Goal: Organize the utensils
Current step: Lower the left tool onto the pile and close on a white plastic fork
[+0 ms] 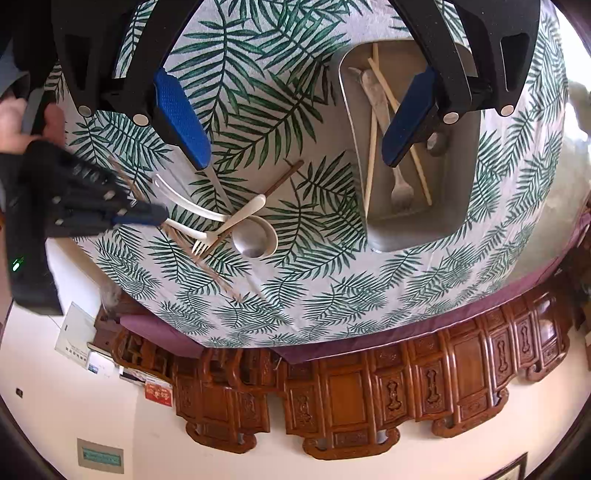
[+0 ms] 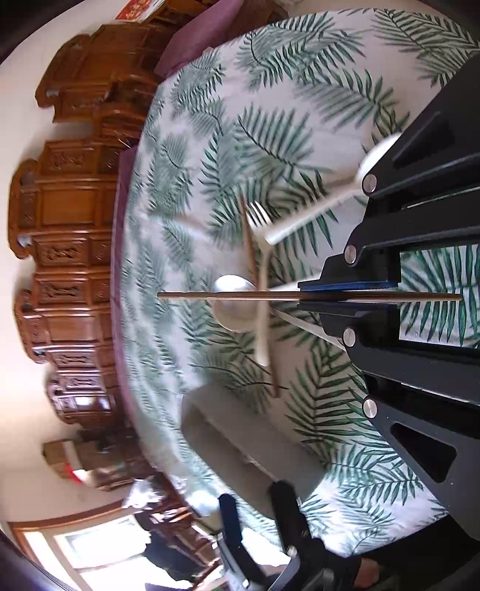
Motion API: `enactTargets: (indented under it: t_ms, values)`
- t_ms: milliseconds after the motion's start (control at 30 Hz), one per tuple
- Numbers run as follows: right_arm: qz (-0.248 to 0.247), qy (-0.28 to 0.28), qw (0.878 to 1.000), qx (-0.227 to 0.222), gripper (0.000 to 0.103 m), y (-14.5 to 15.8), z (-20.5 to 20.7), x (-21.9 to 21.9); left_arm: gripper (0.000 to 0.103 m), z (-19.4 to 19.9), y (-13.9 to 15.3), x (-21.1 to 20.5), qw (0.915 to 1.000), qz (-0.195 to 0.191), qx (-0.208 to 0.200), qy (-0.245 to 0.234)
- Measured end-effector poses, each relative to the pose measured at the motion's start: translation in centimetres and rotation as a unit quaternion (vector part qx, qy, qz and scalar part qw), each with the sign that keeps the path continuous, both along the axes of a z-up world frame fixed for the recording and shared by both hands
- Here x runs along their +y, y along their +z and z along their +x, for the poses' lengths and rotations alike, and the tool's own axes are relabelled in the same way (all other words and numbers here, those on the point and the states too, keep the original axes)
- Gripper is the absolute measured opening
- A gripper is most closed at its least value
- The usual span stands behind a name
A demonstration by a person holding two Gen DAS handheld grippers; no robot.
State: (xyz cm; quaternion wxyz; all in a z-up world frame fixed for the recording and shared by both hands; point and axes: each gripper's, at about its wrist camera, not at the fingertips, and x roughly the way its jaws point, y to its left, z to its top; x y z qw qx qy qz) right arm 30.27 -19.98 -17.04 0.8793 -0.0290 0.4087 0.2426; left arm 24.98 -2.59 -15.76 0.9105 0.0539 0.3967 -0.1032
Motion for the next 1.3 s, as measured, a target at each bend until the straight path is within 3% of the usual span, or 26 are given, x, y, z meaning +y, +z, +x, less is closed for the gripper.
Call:
enactTargets:
  t_ms: [367,533,700,867,1133,1300]
  values:
    - [0.01,-0.026,0.999,0.021,0.006,-0.8,1.5,-4.3,0.06,5.2,-3.5,-4.4,0.997,0.045,0.049,-0.04]
    - [0.023,-0.036,0.999,0.026,0.006,-1.1,1.7,-5.6,0.057,7.4,-5.7,-6.6,0.9926,0.083,0.066,-0.059]
    - [0.035,-0.035,0.998,0.028,0.006,-0.9,1.8,-5.8,0.057,8.3,-6.2,-7.7,0.9894,0.109,0.064,-0.071]
    - [0.037,-0.026,0.999,0.029,0.006,-0.9,1.7,-5.2,0.051,8.8,-6.8,-8.8,0.9841,0.144,0.059,-0.085]
    - [0.038,-0.022,0.999,0.026,0.006,-0.6,1.6,-4.9,0.023,9.1,-6.9,-9.5,0.9788,0.17,0.063,-0.096]
    - [0.041,-0.023,0.999,0.025,0.006,-0.5,1.6,-5.0,0.007,8.6,-6.3,-9.5,0.9806,0.156,0.062,-0.101]
